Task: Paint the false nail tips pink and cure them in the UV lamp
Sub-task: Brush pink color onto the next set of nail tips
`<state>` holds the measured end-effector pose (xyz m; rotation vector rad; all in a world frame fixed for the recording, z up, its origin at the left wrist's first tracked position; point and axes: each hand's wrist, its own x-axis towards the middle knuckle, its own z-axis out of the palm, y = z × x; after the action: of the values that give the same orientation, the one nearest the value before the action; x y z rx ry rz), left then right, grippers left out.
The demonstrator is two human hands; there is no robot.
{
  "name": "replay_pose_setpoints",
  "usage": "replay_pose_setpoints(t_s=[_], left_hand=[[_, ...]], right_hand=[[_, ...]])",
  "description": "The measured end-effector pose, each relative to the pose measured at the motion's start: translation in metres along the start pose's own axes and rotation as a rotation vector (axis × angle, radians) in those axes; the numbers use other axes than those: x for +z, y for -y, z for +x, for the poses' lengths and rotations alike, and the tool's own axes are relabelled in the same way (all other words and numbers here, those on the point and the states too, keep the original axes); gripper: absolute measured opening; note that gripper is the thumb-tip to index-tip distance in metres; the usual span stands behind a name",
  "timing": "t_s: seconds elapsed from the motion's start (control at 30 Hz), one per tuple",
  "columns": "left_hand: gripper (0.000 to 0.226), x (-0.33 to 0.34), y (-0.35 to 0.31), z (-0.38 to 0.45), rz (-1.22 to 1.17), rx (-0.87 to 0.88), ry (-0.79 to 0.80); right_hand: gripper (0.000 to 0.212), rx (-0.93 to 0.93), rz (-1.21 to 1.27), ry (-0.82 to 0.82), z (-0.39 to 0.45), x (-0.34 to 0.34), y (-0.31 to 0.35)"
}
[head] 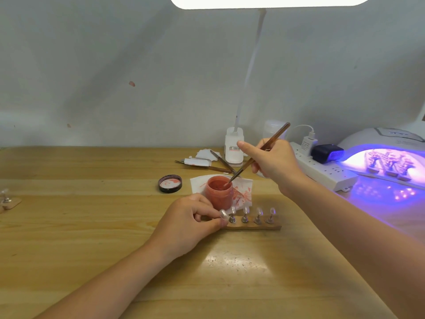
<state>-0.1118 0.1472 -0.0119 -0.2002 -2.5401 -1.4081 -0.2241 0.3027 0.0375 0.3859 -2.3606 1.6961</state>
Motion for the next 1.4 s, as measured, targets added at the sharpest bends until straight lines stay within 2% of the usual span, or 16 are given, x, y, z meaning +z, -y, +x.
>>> replay_pose_setpoints(t_s=[0.37, 0.57, 0.87, 1.03, 1.17, 1.4], left_hand=[[0.013, 0.000, 0.002, -0.002, 0.003, 0.001, -0.003], [0.013, 0.000, 0.003, -0.002, 0.020, 0.014, 0.001], [0.013, 0.000, 0.003, -0.002, 0.040, 0.024, 0.003], [0.018, 0.001, 0.004, -0.002, 0.040, 0.050, -0.014], [0.022, 0.002, 0.006, -0.003, 0.035, 0.059, -0.021], [0.012, 0.002, 0.005, -0.004, 0.102, 0.097, -0.044]], right_hand=[[0.032, -0.035, 0.029, -0.052, 0.000, -0.010, -0.002], [0.031, -0.028, 0.028, -0.019, -0.004, -0.005, -0.006], [0.030, -0.012, 0.077, -0.091, -0.002, -0.014, -0.003], [0.032, 0.028, 0.072, -0.036, -0.005, -0.007, -0.003], [0.032, 0.034, 0.055, -0.052, -0.006, -0.013, -0.009], [0.031, -0.011, 0.154, -0.115, -0.015, -0.021, -0.002]])
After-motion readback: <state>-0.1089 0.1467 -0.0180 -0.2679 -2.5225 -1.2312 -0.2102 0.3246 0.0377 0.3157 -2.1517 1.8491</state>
